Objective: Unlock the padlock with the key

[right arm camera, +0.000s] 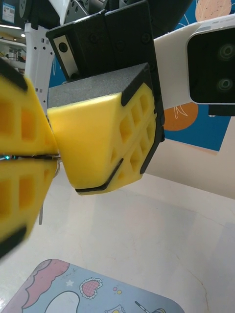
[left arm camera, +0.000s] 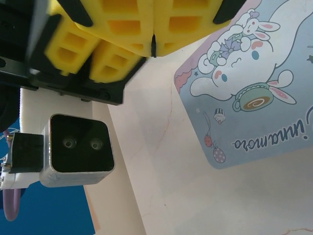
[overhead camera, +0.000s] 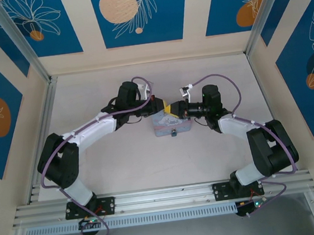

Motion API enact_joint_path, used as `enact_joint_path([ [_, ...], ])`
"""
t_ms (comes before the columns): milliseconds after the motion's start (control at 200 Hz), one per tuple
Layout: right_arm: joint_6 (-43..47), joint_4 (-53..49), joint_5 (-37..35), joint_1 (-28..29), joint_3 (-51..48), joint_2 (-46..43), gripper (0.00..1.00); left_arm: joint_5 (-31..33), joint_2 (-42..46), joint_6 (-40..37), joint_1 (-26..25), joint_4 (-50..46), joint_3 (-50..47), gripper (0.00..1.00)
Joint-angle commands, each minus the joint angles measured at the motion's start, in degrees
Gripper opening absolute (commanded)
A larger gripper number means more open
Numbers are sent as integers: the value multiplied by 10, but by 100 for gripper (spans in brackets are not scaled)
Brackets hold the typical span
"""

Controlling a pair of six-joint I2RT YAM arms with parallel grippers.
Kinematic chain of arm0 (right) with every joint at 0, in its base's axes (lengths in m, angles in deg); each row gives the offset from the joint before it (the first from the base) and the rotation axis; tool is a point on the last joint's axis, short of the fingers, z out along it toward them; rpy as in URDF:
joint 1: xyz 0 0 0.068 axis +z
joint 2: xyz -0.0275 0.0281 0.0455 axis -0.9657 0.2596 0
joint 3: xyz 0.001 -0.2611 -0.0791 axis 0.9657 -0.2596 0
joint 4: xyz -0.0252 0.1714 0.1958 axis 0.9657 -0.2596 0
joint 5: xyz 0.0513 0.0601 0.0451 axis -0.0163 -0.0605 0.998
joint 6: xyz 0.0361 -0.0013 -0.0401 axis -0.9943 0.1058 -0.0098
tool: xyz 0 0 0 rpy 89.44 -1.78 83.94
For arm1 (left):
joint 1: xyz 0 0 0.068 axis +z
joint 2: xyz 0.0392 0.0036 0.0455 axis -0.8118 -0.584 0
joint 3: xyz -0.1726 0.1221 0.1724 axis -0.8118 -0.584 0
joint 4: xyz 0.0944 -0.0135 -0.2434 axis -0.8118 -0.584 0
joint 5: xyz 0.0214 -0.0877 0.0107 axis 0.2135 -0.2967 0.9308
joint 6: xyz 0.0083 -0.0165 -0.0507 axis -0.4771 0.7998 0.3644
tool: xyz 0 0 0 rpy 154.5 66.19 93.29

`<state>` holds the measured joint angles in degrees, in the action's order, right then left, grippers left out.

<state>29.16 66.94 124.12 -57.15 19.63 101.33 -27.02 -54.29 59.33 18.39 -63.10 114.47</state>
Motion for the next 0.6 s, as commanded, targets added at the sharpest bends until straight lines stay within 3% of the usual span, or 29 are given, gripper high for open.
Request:
enact_joint_path([
  [0,-21,30,-2,-12,-4,-10,48,19,9,3,-8,-4,-12,0],
  [35,-20,26,-4,-19,-12,-24,58,28,14,-1,-9,-8,-11,0],
  [135,-11,-8,-18,-42,-37,-77,66,49,26,-24,-8,-30,-1,0],
  [410,-53,-60,-77,-48,-60,-157,66,91,50,-59,-8,-16,6,0],
  [595,-4,-100,-102,-21,-37,-162,59,101,59,-40,-9,18,1,0],
])
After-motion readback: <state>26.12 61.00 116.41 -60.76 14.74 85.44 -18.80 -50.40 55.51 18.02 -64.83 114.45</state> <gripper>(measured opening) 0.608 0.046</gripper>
